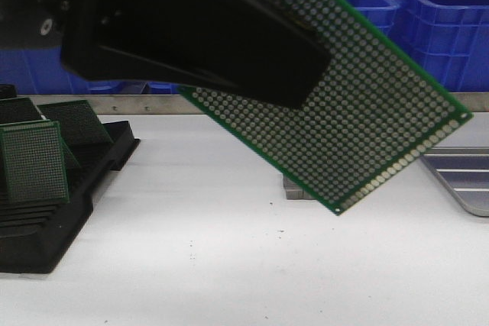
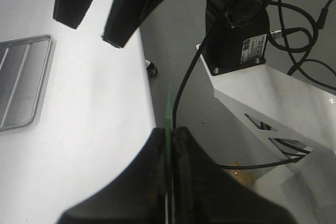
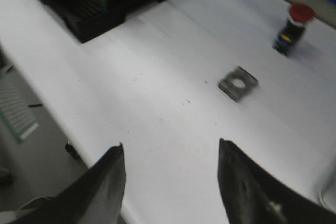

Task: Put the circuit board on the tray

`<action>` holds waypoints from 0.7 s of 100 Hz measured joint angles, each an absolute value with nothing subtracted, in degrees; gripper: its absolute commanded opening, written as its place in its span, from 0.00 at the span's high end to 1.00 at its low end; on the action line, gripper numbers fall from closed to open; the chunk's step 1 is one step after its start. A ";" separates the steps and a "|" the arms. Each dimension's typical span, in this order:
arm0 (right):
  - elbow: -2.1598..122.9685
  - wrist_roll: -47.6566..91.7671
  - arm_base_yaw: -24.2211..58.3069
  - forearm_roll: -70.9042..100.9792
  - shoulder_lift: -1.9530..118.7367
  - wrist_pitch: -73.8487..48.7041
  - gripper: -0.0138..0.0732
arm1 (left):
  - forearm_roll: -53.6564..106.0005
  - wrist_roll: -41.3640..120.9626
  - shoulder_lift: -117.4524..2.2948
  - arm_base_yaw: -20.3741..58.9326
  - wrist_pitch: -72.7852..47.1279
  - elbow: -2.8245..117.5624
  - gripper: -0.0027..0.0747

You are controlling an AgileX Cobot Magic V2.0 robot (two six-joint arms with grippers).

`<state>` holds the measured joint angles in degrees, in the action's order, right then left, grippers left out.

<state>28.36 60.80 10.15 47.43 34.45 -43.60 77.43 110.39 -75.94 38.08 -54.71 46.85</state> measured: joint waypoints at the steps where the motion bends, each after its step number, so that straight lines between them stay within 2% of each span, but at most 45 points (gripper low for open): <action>1: 28.36 61.62 10.40 47.78 34.64 -43.65 0.35 | 77.43 110.39 -75.94 38.08 -54.71 46.85 0.99; 25: 28.36 78.84 15.68 58.80 39.14 -50.36 0.35 | 77.43 110.39 -75.94 38.08 -54.71 46.85 0.99; 42: 28.36 83.55 16.20 60.91 41.97 -54.82 0.35 | 77.43 110.39 -75.94 38.08 -54.71 46.85 0.99; 70: 28.40 86.69 16.20 65.77 47.73 -54.74 0.35 | 77.43 110.39 -75.94 38.08 -54.71 46.85 0.99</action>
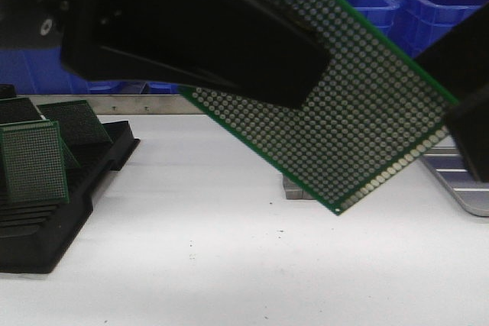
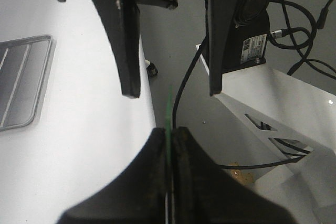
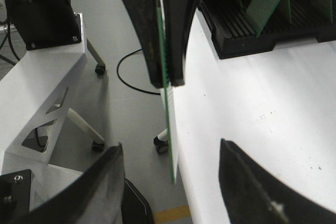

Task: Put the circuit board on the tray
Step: 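Grasp the board's far edge with the right gripper, release left gripper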

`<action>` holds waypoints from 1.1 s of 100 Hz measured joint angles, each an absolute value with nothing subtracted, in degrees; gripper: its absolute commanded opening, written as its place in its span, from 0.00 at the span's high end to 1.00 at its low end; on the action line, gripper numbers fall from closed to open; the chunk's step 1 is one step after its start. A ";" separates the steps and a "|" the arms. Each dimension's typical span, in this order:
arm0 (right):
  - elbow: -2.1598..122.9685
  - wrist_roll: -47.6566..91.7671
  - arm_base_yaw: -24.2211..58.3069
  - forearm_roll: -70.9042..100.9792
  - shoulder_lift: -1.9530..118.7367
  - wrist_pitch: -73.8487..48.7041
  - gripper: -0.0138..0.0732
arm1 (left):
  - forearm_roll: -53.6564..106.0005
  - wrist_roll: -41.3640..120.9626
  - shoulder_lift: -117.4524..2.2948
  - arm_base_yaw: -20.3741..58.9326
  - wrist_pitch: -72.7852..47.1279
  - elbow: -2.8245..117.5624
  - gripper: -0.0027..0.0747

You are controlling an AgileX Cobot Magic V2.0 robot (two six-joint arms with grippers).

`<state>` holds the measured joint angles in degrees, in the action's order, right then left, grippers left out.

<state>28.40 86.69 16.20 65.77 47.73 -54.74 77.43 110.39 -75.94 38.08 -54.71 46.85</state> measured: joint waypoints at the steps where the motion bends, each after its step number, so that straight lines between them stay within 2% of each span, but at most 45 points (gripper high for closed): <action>1: 28.40 86.84 16.20 65.96 48.10 -54.74 0.35 | 77.43 110.39 -75.94 38.08 -54.71 46.85 0.99; 28: 28.40 92.35 17.94 70.30 53.24 -54.63 0.37 | 77.43 110.39 -75.94 38.08 -54.71 46.85 0.99; 35: 28.49 92.56 18.30 70.30 54.05 -54.54 0.47 | 77.43 110.39 -75.94 38.08 -54.71 46.85 0.99; 44: 28.53 92.66 18.40 70.30 54.60 -54.41 0.66 | 77.43 110.39 -75.94 38.08 -54.71 46.85 0.99; 57: 28.62 92.66 18.40 70.43 54.75 -54.41 0.84 | 77.52 110.39 -75.94 38.08 -54.71 46.85 0.99; 68: 28.62 93.05 18.40 70.46 54.75 -54.41 0.93 | 77.84 109.98 -75.94 38.08 -54.35 46.85 0.99; 80: 28.62 93.73 18.40 70.33 54.75 -54.41 0.92 | 77.89 109.74 -75.94 38.08 -54.33 46.85 0.97; 87: 28.62 93.73 18.40 70.33 54.75 -54.53 0.92 | 77.89 109.74 -75.94 38.08 -54.23 46.85 0.90; 104: 28.62 93.62 18.40 70.33 54.75 -54.88 0.92 | 77.98 109.88 -75.94 38.08 -54.23 46.85 0.53; 110: 28.62 93.62 18.40 70.44 54.75 -55.00 0.92 | 77.98 109.88 -75.94 38.08 -54.12 46.85 0.45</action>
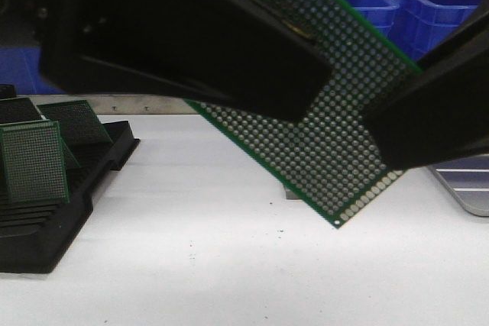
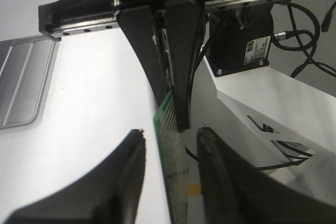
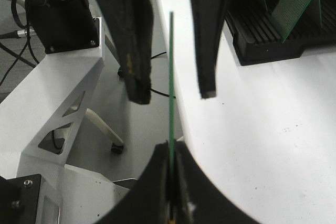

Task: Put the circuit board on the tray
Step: 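Grasp the board's far edge with the right gripper, release left gripper, then carry the board with the right gripper and lower it onto the silver tray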

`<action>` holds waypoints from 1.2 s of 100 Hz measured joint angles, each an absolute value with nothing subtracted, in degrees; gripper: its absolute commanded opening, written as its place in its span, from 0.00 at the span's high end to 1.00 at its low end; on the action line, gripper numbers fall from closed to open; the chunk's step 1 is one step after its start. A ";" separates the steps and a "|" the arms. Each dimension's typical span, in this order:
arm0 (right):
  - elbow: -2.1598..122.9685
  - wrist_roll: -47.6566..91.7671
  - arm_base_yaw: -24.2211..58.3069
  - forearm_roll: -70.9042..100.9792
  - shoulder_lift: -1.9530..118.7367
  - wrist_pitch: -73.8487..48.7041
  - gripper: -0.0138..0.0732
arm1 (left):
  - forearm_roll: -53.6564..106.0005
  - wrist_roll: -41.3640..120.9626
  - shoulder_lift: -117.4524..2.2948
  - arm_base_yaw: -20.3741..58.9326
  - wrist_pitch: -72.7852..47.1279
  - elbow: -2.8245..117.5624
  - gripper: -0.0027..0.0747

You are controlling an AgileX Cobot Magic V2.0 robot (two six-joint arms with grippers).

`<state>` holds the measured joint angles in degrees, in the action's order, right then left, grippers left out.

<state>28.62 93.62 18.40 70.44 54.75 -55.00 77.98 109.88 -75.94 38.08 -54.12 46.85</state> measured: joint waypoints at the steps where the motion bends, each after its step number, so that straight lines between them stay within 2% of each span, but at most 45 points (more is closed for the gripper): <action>1: 28.62 93.62 18.40 70.44 54.75 -55.00 0.92 | 77.98 109.88 -75.94 38.08 -53.94 46.85 0.44; 8: 28.62 93.62 18.40 70.44 54.75 -55.00 0.92 | 77.98 109.88 -75.94 38.18 -53.24 46.85 0.40; 34: 28.62 92.97 18.40 70.44 54.75 -55.00 0.92 | 78.25 109.94 -75.94 38.18 -50.34 46.85 0.40; 66: 28.62 84.45 15.83 64.61 54.75 -53.67 0.92 | 78.39 109.94 -75.94 38.18 -46.34 46.85 0.40; 85: 28.62 79.27 11.02 63.18 54.75 -45.61 0.92 | 78.39 109.94 -75.94 38.18 -46.21 46.85 0.41; 120: 28.62 67.37 2.48 63.90 56.62 -23.68 0.92 | 80.90 109.94 -75.94 38.18 -46.07 46.85 0.41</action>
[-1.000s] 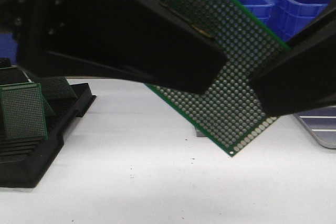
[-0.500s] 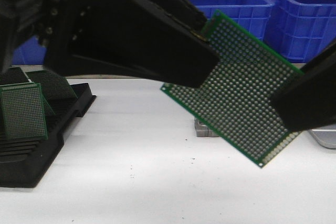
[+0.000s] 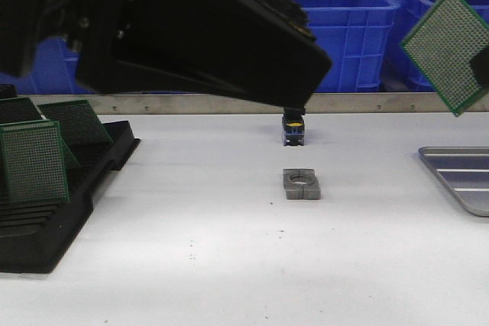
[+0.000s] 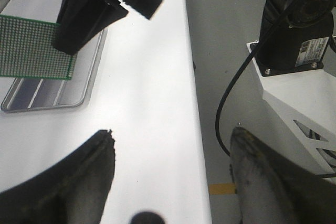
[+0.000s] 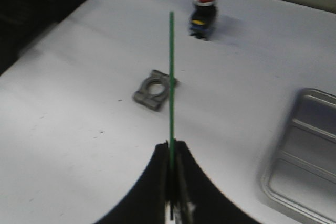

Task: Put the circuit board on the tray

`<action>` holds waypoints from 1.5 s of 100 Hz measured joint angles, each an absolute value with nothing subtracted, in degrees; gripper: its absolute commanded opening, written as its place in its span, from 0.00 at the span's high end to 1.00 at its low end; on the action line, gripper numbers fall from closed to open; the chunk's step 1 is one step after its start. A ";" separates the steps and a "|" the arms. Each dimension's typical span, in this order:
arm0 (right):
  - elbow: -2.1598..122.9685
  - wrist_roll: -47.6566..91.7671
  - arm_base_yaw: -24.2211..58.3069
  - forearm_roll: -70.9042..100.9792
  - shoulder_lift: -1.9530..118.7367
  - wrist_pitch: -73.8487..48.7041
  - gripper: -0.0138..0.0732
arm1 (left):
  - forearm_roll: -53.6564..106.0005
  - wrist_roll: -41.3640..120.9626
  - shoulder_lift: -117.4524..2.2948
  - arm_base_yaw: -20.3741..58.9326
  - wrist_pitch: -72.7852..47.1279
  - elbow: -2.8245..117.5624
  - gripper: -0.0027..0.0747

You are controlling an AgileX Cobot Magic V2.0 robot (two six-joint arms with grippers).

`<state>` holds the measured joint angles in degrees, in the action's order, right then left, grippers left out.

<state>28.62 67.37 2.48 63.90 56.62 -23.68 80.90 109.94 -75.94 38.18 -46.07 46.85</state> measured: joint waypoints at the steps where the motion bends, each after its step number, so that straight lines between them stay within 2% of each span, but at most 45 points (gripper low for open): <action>1: 28.62 67.12 2.28 63.87 57.00 -23.25 0.92 | 80.90 109.94 -75.94 38.18 -46.07 46.85 0.41; 14: 29.52 66.20 -1.40 64.15 62.26 -22.34 0.92 | 80.97 109.94 -75.94 38.18 -46.07 46.85 0.41; 48: 38.92 62.03 -12.21 64.29 82.75 -29.30 0.92 | 81.24 109.94 -75.94 38.18 -46.07 46.85 0.41; 72: 43.83 61.67 -14.92 64.42 93.72 -30.48 0.91 | 81.28 109.94 -75.94 38.18 -45.92 46.85 0.41; 77: 44.44 61.67 -14.92 64.42 95.21 -30.61 0.85 | 81.28 109.94 -75.94 38.18 -45.92 46.85 0.41; 82: 44.95 61.67 -14.92 64.42 96.22 -30.83 0.75 | 81.28 109.94 -75.94 38.18 -45.92 46.85 0.41; 94: 45.66 62.19 -14.92 64.42 96.86 -30.47 0.35 | 81.28 109.94 -75.94 38.18 -45.92 46.85 0.41; 99: 45.91 62.79 -14.92 64.42 96.86 -30.30 0.23 | 81.28 109.94 -75.94 38.18 -45.92 46.85 0.41; 104: 46.26 63.56 -14.92 64.42 96.86 -29.91 0.15 | 81.28 109.94 -75.94 38.18 -45.92 46.85 0.41; 108: 46.55 64.15 -14.92 64.42 96.86 -29.65 0.12 | 81.28 109.94 -75.94 38.18 -45.92 46.85 0.41; 131: 47.22 66.94 -14.92 63.05 93.60 -28.19 0.13 | 80.31 109.30 -75.68 36.89 -45.23 46.85 0.41; 150: 47.22 67.42 -14.92 59.22 87.96 -27.80 0.13 | 70.78 105.57 -72.33 29.46 -45.12 46.85 0.41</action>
<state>47.22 67.42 -14.92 59.22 87.96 -27.80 70.78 105.57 -72.33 29.46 -45.12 46.85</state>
